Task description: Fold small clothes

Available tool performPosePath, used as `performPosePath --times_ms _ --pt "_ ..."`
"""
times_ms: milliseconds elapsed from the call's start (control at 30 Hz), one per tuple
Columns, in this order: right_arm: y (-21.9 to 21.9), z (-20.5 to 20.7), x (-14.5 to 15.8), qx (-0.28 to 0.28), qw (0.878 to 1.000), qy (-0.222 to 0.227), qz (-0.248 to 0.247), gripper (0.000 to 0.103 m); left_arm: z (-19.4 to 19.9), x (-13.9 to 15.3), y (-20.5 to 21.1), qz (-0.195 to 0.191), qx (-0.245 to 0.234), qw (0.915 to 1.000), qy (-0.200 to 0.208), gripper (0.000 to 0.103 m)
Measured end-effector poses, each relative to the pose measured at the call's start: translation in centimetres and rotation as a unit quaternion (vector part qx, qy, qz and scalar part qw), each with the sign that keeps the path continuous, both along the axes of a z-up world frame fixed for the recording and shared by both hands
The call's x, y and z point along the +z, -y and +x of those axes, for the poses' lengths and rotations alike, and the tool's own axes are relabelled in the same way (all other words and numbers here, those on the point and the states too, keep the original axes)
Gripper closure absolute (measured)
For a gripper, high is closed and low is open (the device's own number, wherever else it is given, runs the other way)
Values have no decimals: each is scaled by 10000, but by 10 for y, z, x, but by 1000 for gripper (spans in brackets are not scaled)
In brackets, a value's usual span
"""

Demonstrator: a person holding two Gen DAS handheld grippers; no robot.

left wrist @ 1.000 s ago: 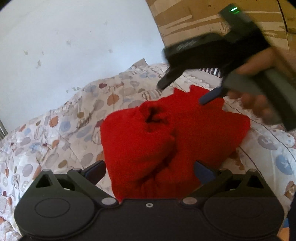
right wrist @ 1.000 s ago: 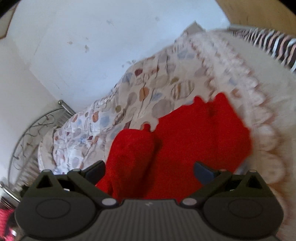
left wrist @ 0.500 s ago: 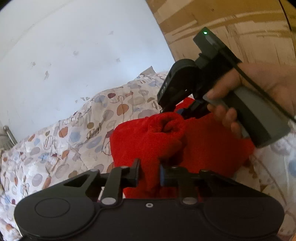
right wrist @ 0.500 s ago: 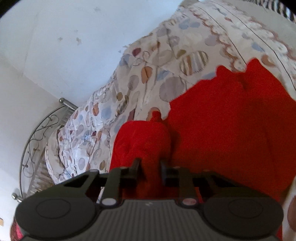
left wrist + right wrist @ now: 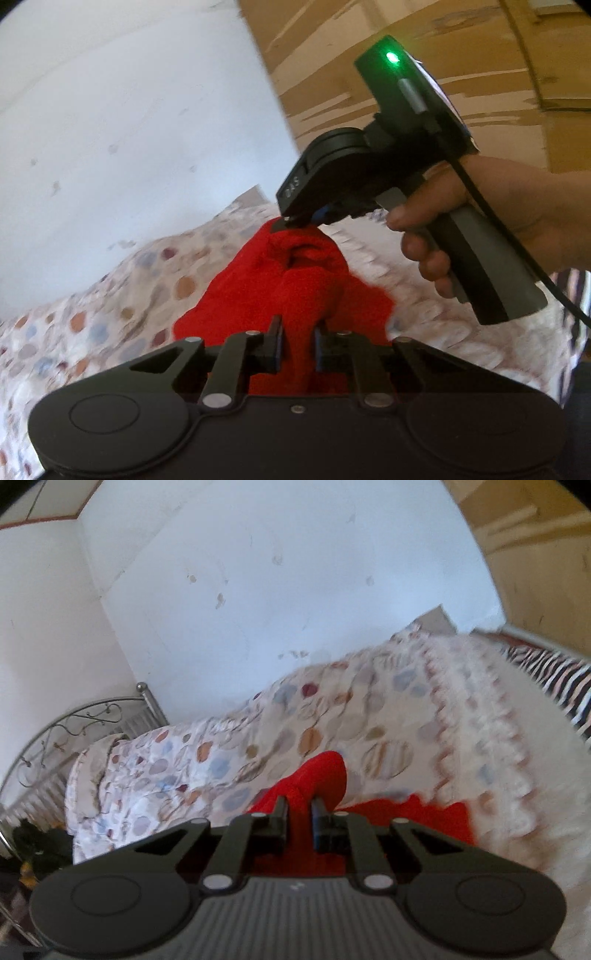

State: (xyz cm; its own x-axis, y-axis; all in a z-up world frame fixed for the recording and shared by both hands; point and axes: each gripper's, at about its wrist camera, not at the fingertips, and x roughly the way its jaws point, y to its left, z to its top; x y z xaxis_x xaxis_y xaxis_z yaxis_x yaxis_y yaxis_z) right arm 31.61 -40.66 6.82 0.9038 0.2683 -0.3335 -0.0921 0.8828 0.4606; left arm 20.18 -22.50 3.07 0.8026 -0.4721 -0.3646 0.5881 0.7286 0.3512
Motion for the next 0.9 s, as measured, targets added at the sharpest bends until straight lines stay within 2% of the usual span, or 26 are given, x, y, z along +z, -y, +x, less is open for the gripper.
performPosePath --times_ms 133,267,333,433,567,667,733,800,867,900 --pt "31 -15 -4 -342 9992 -130 -154 89 0 -9 25 -86 -447 9987 -214 87" --pt "50 -21 -33 -578 9972 -476 -43 89 4 -21 36 -26 -553 9973 -483 87" --pt "56 -24 -48 -658 9960 -599 117 89 5 -26 36 54 -569 9968 -555 87" --pt "59 -26 -63 -821 9942 -679 169 96 9 -32 32 106 -569 9963 -642 86" --pt "64 -27 -74 -917 9924 -742 347 96 15 -31 19 -116 -612 9939 -914 85" --pt "59 -29 -74 -942 9924 -764 228 95 18 -27 15 -187 -644 9923 -1044 82" --pt "57 -32 -72 -975 9922 -755 189 91 17 -24 12 -252 -681 9916 -1074 79" --pt "56 -32 -68 -1007 9919 -745 186 81 17 -21 6 -360 -681 9907 -1123 75" --pt "55 -34 -66 -1047 9918 -719 141 47 17 -16 0 -549 -688 9884 -1236 65" --pt "55 -34 -66 -1059 9918 -708 112 43 17 -15 -3 -629 -693 9873 -1283 63"
